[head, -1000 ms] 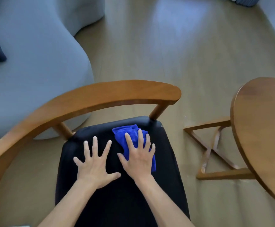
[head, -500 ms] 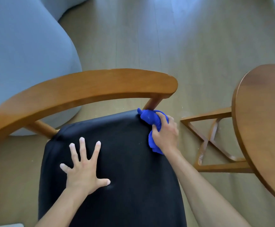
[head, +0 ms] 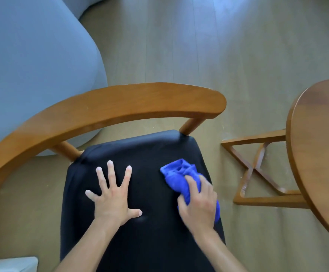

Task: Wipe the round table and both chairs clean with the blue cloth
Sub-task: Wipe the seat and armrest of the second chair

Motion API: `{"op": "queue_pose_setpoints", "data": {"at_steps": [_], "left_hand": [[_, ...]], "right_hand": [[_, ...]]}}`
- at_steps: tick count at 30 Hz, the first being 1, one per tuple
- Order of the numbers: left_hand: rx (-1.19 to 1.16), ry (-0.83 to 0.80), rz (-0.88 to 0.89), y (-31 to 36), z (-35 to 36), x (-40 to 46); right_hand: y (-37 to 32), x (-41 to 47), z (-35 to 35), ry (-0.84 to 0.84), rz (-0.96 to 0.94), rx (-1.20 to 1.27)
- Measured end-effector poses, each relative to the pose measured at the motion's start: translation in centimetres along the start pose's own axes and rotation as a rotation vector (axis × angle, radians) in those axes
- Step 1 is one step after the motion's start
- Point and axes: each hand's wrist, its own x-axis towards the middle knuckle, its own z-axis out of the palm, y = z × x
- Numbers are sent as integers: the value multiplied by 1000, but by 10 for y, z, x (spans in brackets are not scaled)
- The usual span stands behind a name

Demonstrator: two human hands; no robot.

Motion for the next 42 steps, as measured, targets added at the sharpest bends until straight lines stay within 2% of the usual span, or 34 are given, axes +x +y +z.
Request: {"op": "queue_pose_setpoints", "data": {"at_steps": [2, 4, 8, 11, 16, 19, 21, 24, 26, 31, 38, 42], "left_hand": [[8, 3, -2, 0, 0, 0], [11, 19, -4, 0, 2, 1], [37, 29, 6, -3, 4, 1], [19, 32, 21, -3, 3, 1], [-16, 37, 26, -4, 4, -1], [-6, 49, 22, -4, 5, -1], [-5, 51, 20, -4, 5, 0], [15, 61, 21, -3, 6, 0], [24, 60, 22, -4, 5, 0], [5, 53, 37, -4, 3, -4], [-3, 52, 60, -6, 3, -6], [10, 77, 111, -20, 7, -14]], "right_hand": [[-15, 5, 10, -10, -167, -43], [-38, 45, 22, -12, -240, -44], [-75, 100, 35, -47, -144, -68], [-62, 75, 27, -48, -236, -86], [-6, -20, 9, -83, -392, -37], [6, -18, 6, -63, -465, -33], [-13, 23, 9, -29, -380, -64], [-55, 93, 19, 17, -112, -80], [-68, 111, 22, 9, -12, -70], [-47, 54, 12, -72, -196, -84], [-7, -67, 6, -140, -299, 9], [5, -95, 0, -129, -381, 42]]}}
